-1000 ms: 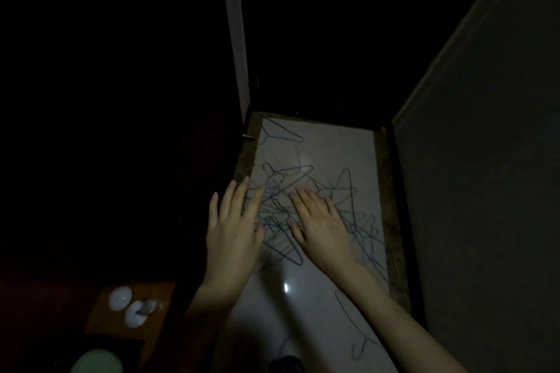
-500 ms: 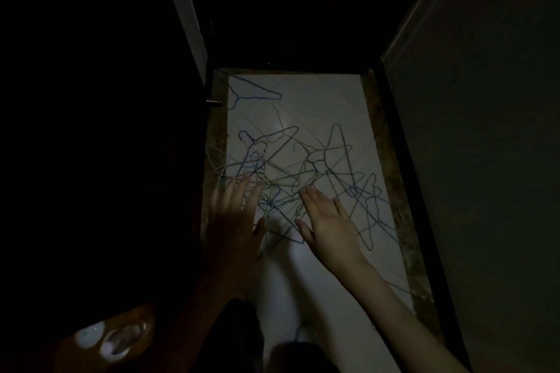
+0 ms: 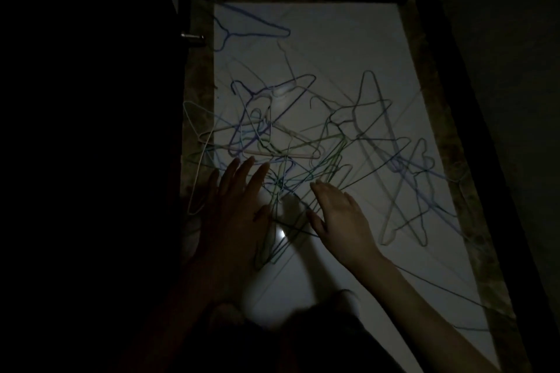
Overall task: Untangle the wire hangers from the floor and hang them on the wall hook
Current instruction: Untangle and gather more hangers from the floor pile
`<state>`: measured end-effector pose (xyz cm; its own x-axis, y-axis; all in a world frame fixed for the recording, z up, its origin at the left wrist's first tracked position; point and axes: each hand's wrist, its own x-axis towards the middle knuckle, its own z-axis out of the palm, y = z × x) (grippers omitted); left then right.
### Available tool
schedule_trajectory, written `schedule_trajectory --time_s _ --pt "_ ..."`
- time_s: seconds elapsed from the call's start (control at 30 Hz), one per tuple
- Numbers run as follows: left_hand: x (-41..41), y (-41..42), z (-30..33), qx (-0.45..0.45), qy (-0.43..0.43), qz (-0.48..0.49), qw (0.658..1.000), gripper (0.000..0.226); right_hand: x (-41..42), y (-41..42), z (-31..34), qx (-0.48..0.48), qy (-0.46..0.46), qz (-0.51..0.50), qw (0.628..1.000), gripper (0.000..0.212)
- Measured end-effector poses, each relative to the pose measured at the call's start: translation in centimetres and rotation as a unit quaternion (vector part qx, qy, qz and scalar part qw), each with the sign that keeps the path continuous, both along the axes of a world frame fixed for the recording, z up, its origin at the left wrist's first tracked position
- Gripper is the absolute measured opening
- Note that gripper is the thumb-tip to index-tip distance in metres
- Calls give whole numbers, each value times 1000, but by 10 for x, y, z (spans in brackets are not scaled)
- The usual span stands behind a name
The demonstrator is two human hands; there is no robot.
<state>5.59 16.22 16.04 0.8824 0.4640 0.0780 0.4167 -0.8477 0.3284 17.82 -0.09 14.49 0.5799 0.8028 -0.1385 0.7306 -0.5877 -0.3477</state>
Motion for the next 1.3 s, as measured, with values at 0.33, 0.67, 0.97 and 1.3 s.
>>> schedule_trajectory --time_s 0.33,0.67,0.97,1.3 --pt "31 35 -218 50 -15 -44 998 57 49 40 -226 16 -10 45 999 53" --pt "81 44 -286 69 -48 -35 996 62 108 51 -301 75 -131 90 984 40" --pt "82 36 -295 26 -44 21 998 66 108 53 -299 142 -154 26 977 26" --pt "75 33 -296 -30 -54 48 997 64 133 79 -284 77 -147 30 986 36"
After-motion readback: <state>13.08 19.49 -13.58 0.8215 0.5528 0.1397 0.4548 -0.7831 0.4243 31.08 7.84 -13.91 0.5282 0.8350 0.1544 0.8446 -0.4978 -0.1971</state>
